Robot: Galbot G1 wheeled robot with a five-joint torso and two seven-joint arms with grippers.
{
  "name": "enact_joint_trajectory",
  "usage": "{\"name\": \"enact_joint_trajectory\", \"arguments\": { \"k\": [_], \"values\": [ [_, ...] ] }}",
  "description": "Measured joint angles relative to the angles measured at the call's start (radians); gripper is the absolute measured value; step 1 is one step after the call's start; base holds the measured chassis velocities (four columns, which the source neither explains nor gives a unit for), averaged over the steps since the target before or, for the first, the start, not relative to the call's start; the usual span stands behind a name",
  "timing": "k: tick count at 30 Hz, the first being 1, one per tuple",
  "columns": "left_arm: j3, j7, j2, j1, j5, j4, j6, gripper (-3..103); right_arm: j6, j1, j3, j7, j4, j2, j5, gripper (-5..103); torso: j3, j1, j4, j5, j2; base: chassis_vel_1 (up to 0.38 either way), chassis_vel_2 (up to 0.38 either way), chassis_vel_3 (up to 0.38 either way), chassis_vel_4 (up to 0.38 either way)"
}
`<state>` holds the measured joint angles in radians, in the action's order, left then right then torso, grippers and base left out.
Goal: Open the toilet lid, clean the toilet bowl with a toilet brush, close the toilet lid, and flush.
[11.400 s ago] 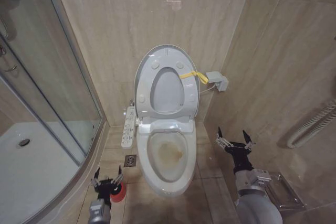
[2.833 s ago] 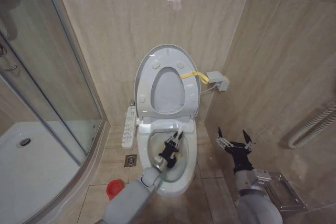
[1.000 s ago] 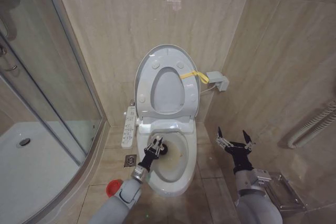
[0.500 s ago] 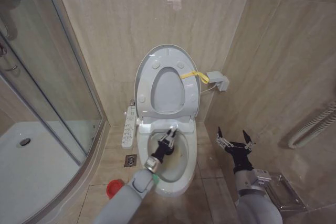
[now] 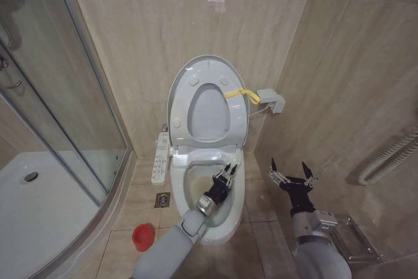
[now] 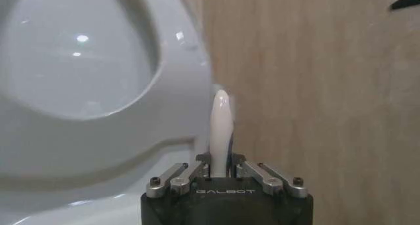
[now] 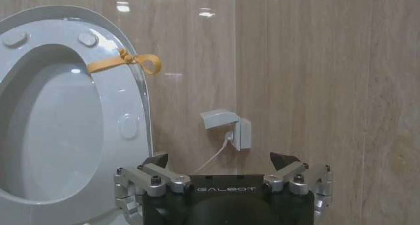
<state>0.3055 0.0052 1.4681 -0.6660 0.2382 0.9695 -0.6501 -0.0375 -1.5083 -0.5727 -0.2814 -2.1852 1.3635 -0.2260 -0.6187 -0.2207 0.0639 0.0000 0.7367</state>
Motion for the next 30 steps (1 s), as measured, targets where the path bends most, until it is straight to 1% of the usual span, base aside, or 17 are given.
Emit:
{"name": "enact_joint_trajectory", "arguments": {
  "k": [1, 2, 4, 7, 10, 11, 14, 16, 18, 19, 20, 21, 23, 27, 30],
  "values": [
    [0.0, 0.0, 0.0, 0.0, 0.0, 0.0, 0.0, 19, 0.0, 0.0, 0.0, 0.0, 0.0, 0.0, 0.0, 100, 0.0, 0.0, 0.0, 0.0, 0.0, 0.0, 0.0, 0.0, 0.0],
    [-0.011, 0.005, 0.003, 0.016, 0.007, -0.036, -0.008, 19, 0.0, 0.0, 0.0, 0.0, 0.0, 0.0, 0.0, 100, 0.0, 0.0, 0.0, 0.0, 0.0, 0.0, 0.0, 0.0, 0.0],
    [-0.021, 0.008, 0.006, 0.033, 0.011, -0.066, -0.014, 19, 0.0, 0.0, 0.0, 0.0, 0.0, 0.0, 0.0, 100, 0.0, 0.0, -0.0002, 0.0001, 0.0, 0.0, 0.0, 0.0, 0.0],
    [-0.024, 0.008, 0.007, 0.044, 0.014, -0.068, -0.015, 19, 0.0, 0.0, 0.0, 0.0, 0.0, 0.0, 0.0, 100, 0.0, 0.0, -0.0001, 0.0, 0.0, 0.0, 0.0, 0.0, 0.0],
    [-0.02, 0.006, 0.009, 0.04, 0.019, -0.012, -0.004, 19, 0.0, 0.0, 0.0, 0.0, 0.0, 0.0, 0.0, 100, 0.0, 0.0, 0.0002, 0.0, 0.0, 0.0, 0.0, 0.0, 0.0],
    [-0.02, 0.006, 0.009, 0.04, 0.019, -0.012, -0.004, 19, 0.0, 0.0, 0.0, 0.0, 0.0, 0.0, 0.0, 100, 0.0, 0.0, 0.0002, 0.0, 0.0, 0.0, 0.0, 0.0, 0.0],
    [0.005, 0.004, 0.009, 0.017, 0.024, 0.061, 0.011, 19, 0.0, 0.0, 0.0, 0.0, 0.0, 0.0, 0.0, 100, 0.0, 0.0, 0.0002, 0.0001, 0.0, 0.0, 0.0, 0.0, 0.0],
    [0.009, 0.005, 0.009, 0.014, 0.024, 0.064, 0.011, 19, 0.0, 0.0, 0.0, 0.0, 0.0, 0.0, 0.0, 100, 0.0, 0.0, 0.0002, 0.0, 0.0, 0.0, 0.0, 0.0, 0.0],
    [0.013, 0.005, 0.012, 0.013, 0.024, 0.052, 0.008, 19, 0.0, 0.0, 0.0, 0.0, 0.0, 0.0, 0.0, 100, 0.0, 0.0, 0.0002, 0.0, 0.0, 0.0, 0.0, 0.0, 0.0],
    [0.012, 0.006, 0.015, 0.018, 0.023, 0.019, -0.004, 19, 0.0, 0.0, 0.0, 0.0, 0.0, 0.0, 0.0, 100, 0.0, 0.0, 0.0003, 0.0, 0.0, 0.0, 0.0, 0.0, 0.0],
    [0.012, 0.006, 0.015, 0.018, 0.023, 0.019, -0.004, 19, 0.0, 0.0, 0.0, 0.0, 0.0, 0.0, 0.0, 100, 0.0, 0.0, 0.0003, 0.0, 0.0, 0.0, 0.0, 0.0, 0.0],
    [0.008, 0.006, 0.014, 0.024, 0.023, -0.008, -0.012, 19, 0.0, 0.0, 0.0, 0.0, 0.0, 0.0, 0.0, 100, 0.0, 0.0, 0.0002, -0.0001, 0.0, 0.0, 0.0, 0.0, 0.0],
    [-0.004, 0.011, 0.002, 0.035, 0.023, -0.047, -0.022, 19, 0.0, 0.0, 0.0, 0.0, 0.0, 0.0, 0.0, 100, 0.0, 0.0, 0.0, 0.0, 0.0, 0.0, 0.0, 0.0, 0.0],
    [-0.027, 0.014, -0.008, 0.051, 0.023, -0.064, -0.024, 19, 0.0, 0.0, 0.0, 0.0, 0.0, 0.0, 0.0, 100, 0.0, 0.0, -0.0003, 0.0, 0.0, 0.0, 0.0, 0.0, 0.0],
    [-0.03, 0.012, -0.008, 0.052, 0.023, -0.045, -0.021, 19, 0.0, 0.0, 0.0, 0.0, 0.0, 0.0, 0.0, 100, 0.0, 0.0, -0.0003, 0.0, 0.0, 0.0, 0.0, 0.0, 0.0]
  ]
}}
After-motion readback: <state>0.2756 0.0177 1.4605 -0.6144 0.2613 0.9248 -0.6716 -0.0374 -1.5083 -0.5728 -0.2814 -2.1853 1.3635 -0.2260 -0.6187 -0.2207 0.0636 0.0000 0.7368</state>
